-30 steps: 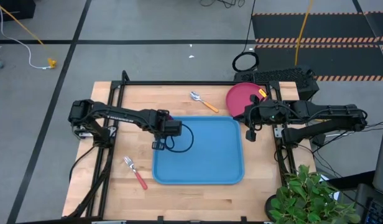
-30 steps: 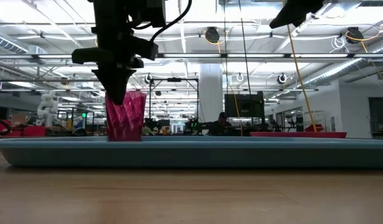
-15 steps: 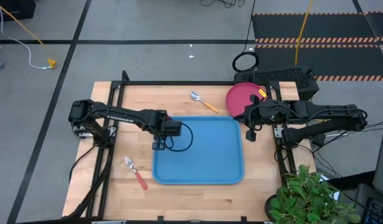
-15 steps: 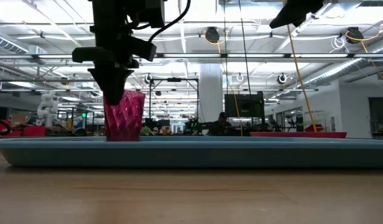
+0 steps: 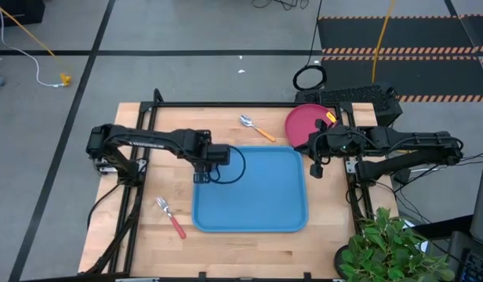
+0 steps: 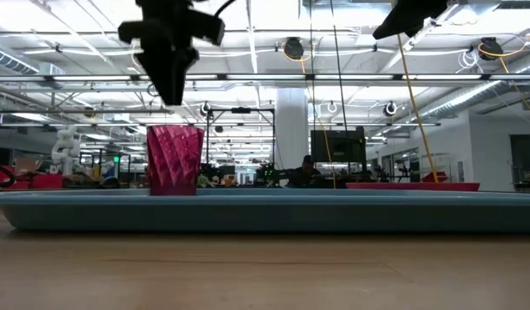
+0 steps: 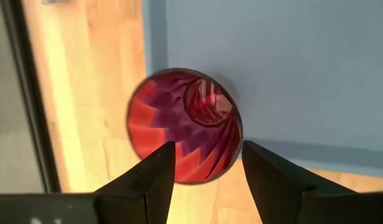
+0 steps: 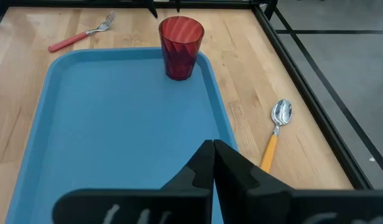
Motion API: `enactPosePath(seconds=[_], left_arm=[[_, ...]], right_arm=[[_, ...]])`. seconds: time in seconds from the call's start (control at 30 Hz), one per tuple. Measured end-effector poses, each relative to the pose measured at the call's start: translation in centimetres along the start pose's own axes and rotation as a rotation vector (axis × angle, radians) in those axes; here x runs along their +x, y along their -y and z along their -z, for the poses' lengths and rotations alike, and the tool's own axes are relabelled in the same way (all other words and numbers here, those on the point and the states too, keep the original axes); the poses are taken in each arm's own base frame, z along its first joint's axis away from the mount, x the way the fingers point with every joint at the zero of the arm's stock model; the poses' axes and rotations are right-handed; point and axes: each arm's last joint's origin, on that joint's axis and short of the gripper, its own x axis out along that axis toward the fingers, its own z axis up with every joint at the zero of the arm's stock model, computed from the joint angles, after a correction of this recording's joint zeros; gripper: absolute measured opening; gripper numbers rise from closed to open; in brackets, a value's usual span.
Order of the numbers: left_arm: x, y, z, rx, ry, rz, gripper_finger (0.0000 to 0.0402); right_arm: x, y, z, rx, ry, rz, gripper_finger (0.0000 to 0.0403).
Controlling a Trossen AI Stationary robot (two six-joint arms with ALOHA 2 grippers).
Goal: Pick and place plate/cup/fork/spoon on tray
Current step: Put the pink plate on the blue tray to the bottom right of the red glass
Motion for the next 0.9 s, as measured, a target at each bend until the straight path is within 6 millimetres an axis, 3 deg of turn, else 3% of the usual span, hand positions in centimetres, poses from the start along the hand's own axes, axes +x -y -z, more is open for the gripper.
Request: enactPosePath(seconds=[0.2,0.6,0.9], left_arm=[[-2.1,-0.5,-0.8,-0.016,0.085,0.002,0.0187],[-2.7,0.5,-1.9,-0.033,0.204,0.015,0.0186],[-6.4,1.0,-0.6,-0.060,0.485,-0.080,0.0186]], right_arm=[[1.0,-0.2,0.7,0.007,0.015,-0.001,0.0000],[3.0,-0.5,3.7,0.094,-0.082,0.007,0.0000],[4.8,-0.4,7.1,0.085,-0.183,0.126,0.0015]])
